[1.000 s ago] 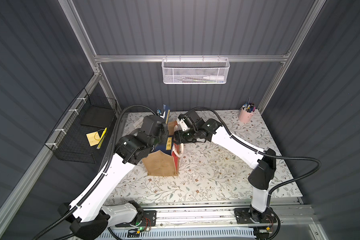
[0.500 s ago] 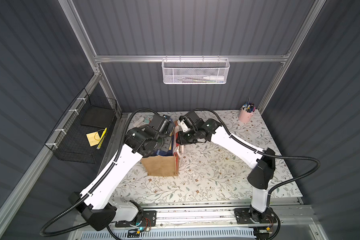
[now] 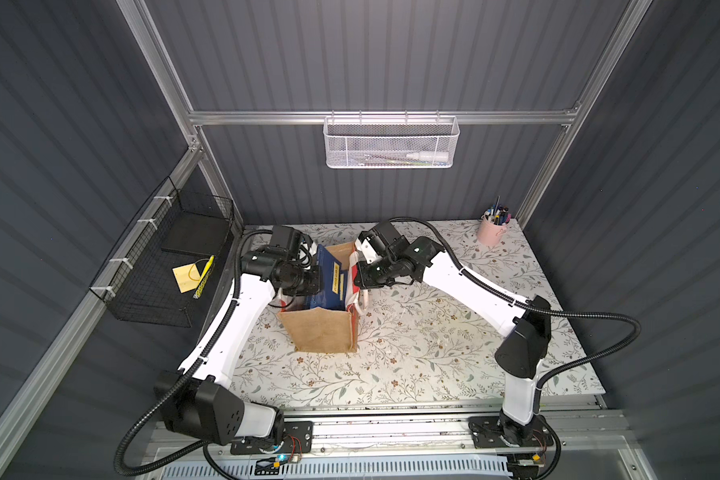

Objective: Put the books into the canvas bag
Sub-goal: Place the book in the canvas bag.

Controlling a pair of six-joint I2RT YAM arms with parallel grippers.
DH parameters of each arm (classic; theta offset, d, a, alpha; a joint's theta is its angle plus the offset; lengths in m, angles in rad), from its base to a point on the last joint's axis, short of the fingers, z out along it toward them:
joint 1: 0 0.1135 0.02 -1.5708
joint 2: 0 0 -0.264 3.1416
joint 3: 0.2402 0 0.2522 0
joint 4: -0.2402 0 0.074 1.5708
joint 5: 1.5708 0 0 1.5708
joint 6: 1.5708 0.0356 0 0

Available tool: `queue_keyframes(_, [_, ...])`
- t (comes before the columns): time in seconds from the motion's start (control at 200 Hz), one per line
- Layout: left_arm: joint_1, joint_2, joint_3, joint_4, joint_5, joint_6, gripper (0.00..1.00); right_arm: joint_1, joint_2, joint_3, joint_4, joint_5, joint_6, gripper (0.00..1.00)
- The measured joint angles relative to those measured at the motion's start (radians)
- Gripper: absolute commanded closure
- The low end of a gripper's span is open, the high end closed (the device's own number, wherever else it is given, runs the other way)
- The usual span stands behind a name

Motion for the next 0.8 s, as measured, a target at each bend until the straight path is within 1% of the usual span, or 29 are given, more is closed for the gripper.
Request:
queue_keyframes(0.1, [0.031,0.013,-0.024,0.031,0.089,0.000,1.00,-0.006,0.000,0.000,0.000,-0.003,0.000,0.87])
queue_keyframes(0.19, [0.051,0.024,-0.035,0.046,0.132,0.002,1.00,-0.011,0.000,0.000,0.000,-0.005,0.000,0.87])
queue_keyframes(0.27, [0.062,0.039,-0.036,0.047,0.139,0.012,0.80,-0.015,0.000,0.000,0.000,-0.008,0.000,0.87])
queue_keyframes(0.34, [0.069,0.050,-0.036,0.051,0.113,0.024,0.60,-0.016,0.000,0.000,0.000,-0.010,0.000,0.87])
queue_keyframes(0.425, [0.069,0.062,-0.036,0.045,0.072,0.050,0.45,-0.018,0.000,0.000,0.002,-0.014,0.000,0.88])
queue_keyframes(0.475, [0.071,0.063,-0.035,0.041,0.050,0.058,0.41,-0.019,0.000,0.000,0.003,-0.019,0.001,0.88])
queue_keyframes(0.57, [0.074,0.063,-0.013,0.019,0.003,0.072,0.35,-0.021,0.000,0.000,0.008,-0.024,0.003,0.88])
queue_keyframes(0.65, [0.076,0.063,0.039,0.000,-0.033,0.085,0.30,-0.021,0.000,0.000,0.008,-0.026,0.003,0.88])
queue_keyframes(0.725, [0.076,0.059,0.091,-0.003,-0.060,0.091,0.28,-0.021,0.000,0.000,0.009,-0.027,0.003,0.88])
queue_keyframes(0.8, [0.076,0.045,0.138,-0.013,-0.090,0.095,0.21,-0.021,0.000,0.000,0.009,-0.027,0.003,0.88])
